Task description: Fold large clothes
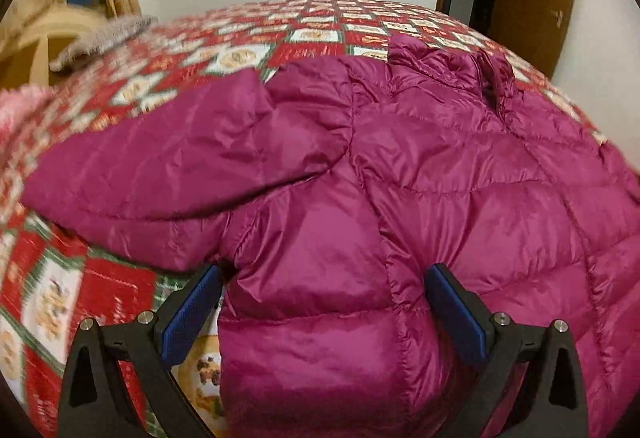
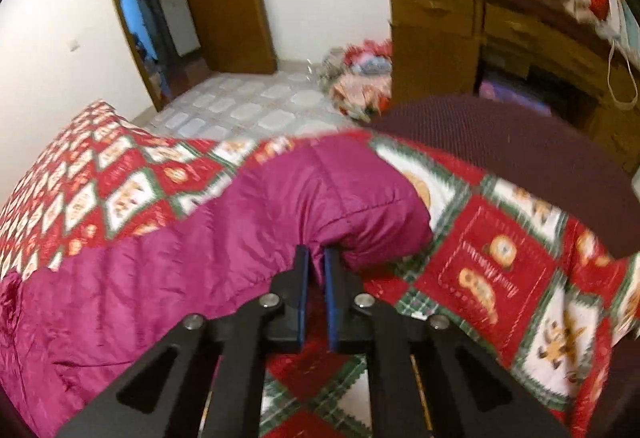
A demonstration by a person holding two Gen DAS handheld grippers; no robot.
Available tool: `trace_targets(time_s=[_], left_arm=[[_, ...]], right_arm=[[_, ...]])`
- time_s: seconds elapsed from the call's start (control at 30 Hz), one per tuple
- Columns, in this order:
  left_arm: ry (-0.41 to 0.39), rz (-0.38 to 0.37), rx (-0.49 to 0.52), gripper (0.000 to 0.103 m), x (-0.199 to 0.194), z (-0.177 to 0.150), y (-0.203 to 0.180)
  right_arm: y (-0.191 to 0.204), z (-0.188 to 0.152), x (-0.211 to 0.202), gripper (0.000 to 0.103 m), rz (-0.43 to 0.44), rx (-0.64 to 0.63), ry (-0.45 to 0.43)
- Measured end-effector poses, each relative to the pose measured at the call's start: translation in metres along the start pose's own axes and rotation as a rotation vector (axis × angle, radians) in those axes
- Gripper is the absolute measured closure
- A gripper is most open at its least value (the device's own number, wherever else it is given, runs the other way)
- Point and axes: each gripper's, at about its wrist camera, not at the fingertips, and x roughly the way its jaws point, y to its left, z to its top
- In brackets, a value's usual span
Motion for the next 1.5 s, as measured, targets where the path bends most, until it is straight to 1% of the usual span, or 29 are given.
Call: trace_targets(time_s=[0.07,0.2,0.33,0.43,0.47,0.5,0.57,0.6,0.63,0.67,0.7,0.77,0.8,0.87,1.0,1.03,1.07,1.1,1.17,1.2,1.23,1.27,1.3,1.33,1.37,1.4,1.43,1.47,1.5], left_arm=[[-0.005,-0.011,-0.01,0.001,-0.001,-0.001,0.001],[-0.007,0.007,0.0,0.001,-0.003,-0.003,-0.003],[-0.019,0.015,-0.015,0.001,-0.014,-0.009,0.002],[-0.036,0.005,-0.013,0.001,-0.024,-0.018,0.005],[-0.041,0.005,-0.012,0.001,-0.026,-0.021,0.006],[-0.04,0.001,-0.018,0.001,-0.026,-0.023,0.008],[-0.034,-0.015,-0.041,0.001,-0.023,-0.023,0.012],[-0.037,-0.017,-0.045,0.001,-0.023,-0.024,0.013],[-0.038,-0.017,-0.045,0.001,-0.023,-0.024,0.013],[-0.039,-0.013,-0.041,0.001,-0.023,-0.024,0.012],[-0.038,-0.006,-0.036,0.001,-0.022,-0.024,0.011],[-0.034,0.004,-0.027,0.001,-0.021,-0.024,0.01],[-0.033,0.007,-0.025,0.001,-0.02,-0.024,0.009],[-0.031,0.007,-0.024,0.001,-0.02,-0.024,0.009],[-0.025,0.006,-0.024,0.001,-0.018,-0.024,0.009],[-0.024,0.008,-0.022,0.001,-0.017,-0.024,0.009],[-0.022,0.014,-0.018,0.001,-0.017,-0.023,0.008],[-0.021,0.017,-0.015,0.001,-0.016,-0.023,0.007],[-0.019,0.023,-0.011,0.001,-0.016,-0.023,0.006],[-0.018,0.025,-0.01,0.001,-0.015,-0.023,0.006],[-0.017,0.026,-0.01,0.001,-0.015,-0.023,0.006],[-0.017,0.026,-0.009,0.001,-0.015,-0.023,0.006],[-0.018,0.025,-0.01,0.001,-0.015,-0.023,0.006],[-0.018,0.024,-0.01,0.001,-0.015,-0.023,0.006],[-0.018,0.024,-0.01,0.001,-0.015,-0.023,0.006],[-0.018,0.024,-0.011,0.001,-0.015,-0.023,0.006],[-0.018,0.024,-0.011,0.001,-0.015,-0.023,0.006],[-0.018,0.024,-0.011,0.001,-0.015,-0.023,0.006],[-0.018,0.023,-0.012,0.001,-0.015,-0.023,0.006]], right_arm=[[0.018,0.004,-0.024,0.094,0.025,-0.063,-0.055],[0.059,0.005,-0.07,0.095,0.11,-0.164,-0.129],[0.119,-0.008,-0.121,0.095,0.241,-0.285,-0.179],[0.154,-0.023,-0.143,0.095,0.313,-0.355,-0.183],[0.165,-0.027,-0.145,0.095,0.323,-0.357,-0.18],[0.17,-0.031,-0.146,0.095,0.32,-0.341,-0.182],[0.172,-0.036,-0.14,0.091,0.311,-0.331,-0.175],[0.171,-0.038,-0.134,0.076,0.302,-0.329,-0.158],[0.167,-0.038,-0.126,0.038,0.288,-0.318,-0.133],[0.161,-0.037,-0.121,0.016,0.283,-0.3,-0.12],[0.151,-0.037,-0.121,0.001,0.27,-0.271,-0.128],[0.126,-0.032,-0.114,0.0,0.2,-0.225,-0.173],[0.113,-0.027,-0.105,0.0,0.154,-0.214,-0.182],[0.082,-0.015,-0.082,0.0,0.076,-0.17,-0.16],[0.007,0.003,-0.023,0.0,-0.061,0.003,-0.09],[-0.011,0.007,-0.01,0.0,-0.079,0.049,-0.071],[-0.029,0.009,0.006,0.0,-0.096,0.108,-0.034],[-0.04,0.01,0.016,0.0,-0.096,0.147,-0.009],[-0.056,0.01,0.036,0.0,-0.06,0.215,0.054],[-0.058,0.009,0.047,0.006,-0.027,0.231,0.081],[-0.056,0.009,0.05,0.022,0.0,0.231,0.093],[-0.053,0.007,0.057,0.032,0.028,0.218,0.116],[-0.05,0.006,0.059,0.044,0.033,0.205,0.119],[-0.047,0.005,0.058,0.051,0.025,0.193,0.103],[-0.043,0.005,0.056,0.058,0.035,0.179,0.098],[-0.037,0.006,0.054,0.067,0.025,0.157,0.097],[-0.033,0.007,0.049,0.082,0.037,0.14,0.093],[-0.028,0.008,0.044,0.086,0.049,0.125,0.089],[-0.023,0.01,0.037,0.087,0.054,0.111,0.076]])
